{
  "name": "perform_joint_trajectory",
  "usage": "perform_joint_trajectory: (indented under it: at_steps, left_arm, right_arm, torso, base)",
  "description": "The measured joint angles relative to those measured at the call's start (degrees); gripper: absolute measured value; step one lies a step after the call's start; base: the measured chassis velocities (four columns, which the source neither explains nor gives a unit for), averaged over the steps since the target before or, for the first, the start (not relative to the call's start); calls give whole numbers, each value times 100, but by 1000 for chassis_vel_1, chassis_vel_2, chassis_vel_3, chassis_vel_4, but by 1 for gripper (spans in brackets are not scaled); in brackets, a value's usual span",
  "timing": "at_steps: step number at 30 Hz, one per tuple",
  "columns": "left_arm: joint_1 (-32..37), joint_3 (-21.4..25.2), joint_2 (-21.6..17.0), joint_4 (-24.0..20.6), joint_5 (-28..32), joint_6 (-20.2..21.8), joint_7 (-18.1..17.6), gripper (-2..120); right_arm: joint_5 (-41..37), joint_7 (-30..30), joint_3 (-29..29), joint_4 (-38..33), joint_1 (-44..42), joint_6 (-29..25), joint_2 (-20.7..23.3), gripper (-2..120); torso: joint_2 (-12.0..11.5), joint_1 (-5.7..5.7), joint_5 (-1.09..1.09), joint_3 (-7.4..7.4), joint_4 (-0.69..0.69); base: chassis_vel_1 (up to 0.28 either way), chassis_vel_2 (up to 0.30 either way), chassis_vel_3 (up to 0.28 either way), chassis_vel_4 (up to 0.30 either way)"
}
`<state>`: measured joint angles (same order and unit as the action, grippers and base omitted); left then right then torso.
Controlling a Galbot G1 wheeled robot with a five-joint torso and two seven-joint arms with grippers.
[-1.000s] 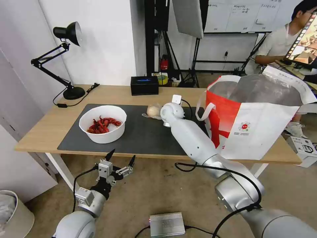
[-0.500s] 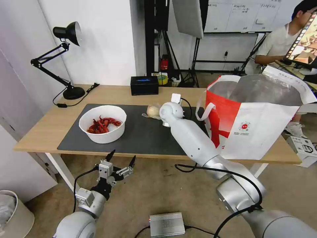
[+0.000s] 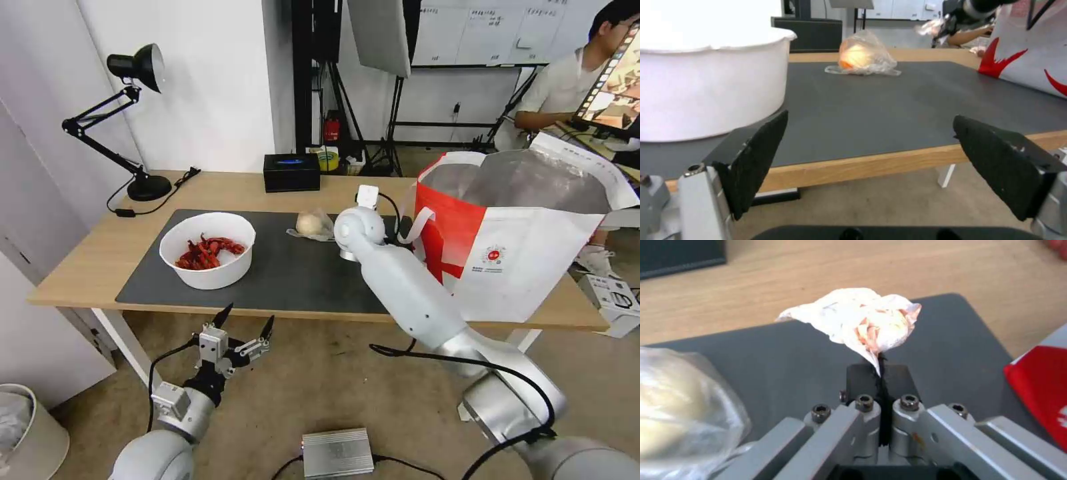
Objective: Pick up the trash from the table and place it into the takeout bag.
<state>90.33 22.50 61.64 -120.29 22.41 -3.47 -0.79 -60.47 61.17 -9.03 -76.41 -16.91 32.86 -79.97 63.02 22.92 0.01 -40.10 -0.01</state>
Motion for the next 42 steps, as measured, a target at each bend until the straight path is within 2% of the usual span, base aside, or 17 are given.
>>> perform_joint_trajectory:
  at_steps: [5, 14, 23, 26, 31, 42]
  left_arm:
    - [59, 34, 53, -51, -2, 0, -2, 100]
    - [254, 215, 161, -145, -91, -21, -4, 100]
    - [745, 625, 452, -372, -253, -149, 18, 100]
    - [822, 684, 523, -379, -303, -179, 42, 100]
    - [841, 706, 535, -372, -307, -194, 48, 100]
    - [915, 728, 587, -409, -355, -205, 56, 100]
  right_arm:
    - [-65, 55, -136, -499, -121, 22, 168, 0]
    - [-96, 129, -272, -833, -151, 49, 190, 0]
    - [48, 77, -519, -1314, -146, 52, 194, 0]
    - [186, 37, -527, -1899, -194, 52, 433, 0]
    - [331, -41, -456, -2283, -275, 52, 600, 0]
    - [1150, -599, -34, -3306, -695, -67, 1199, 0]
  torso:
    - [0, 0, 0, 0, 0]
    - [0, 0, -1, 0, 1]
    - [0, 0, -1, 0, 2]
    - [0, 0, 0, 0, 1]
    - [0, 0, -1, 0, 1]
    - [0, 0, 1, 0, 0]
  base:
    - [0, 0, 0, 0]
    - [0, 0, 0, 0]
    - [0, 0, 0, 0]
    - [0, 0, 0, 0]
    - [0, 0, 0, 0]
    - [0, 0, 0, 0]
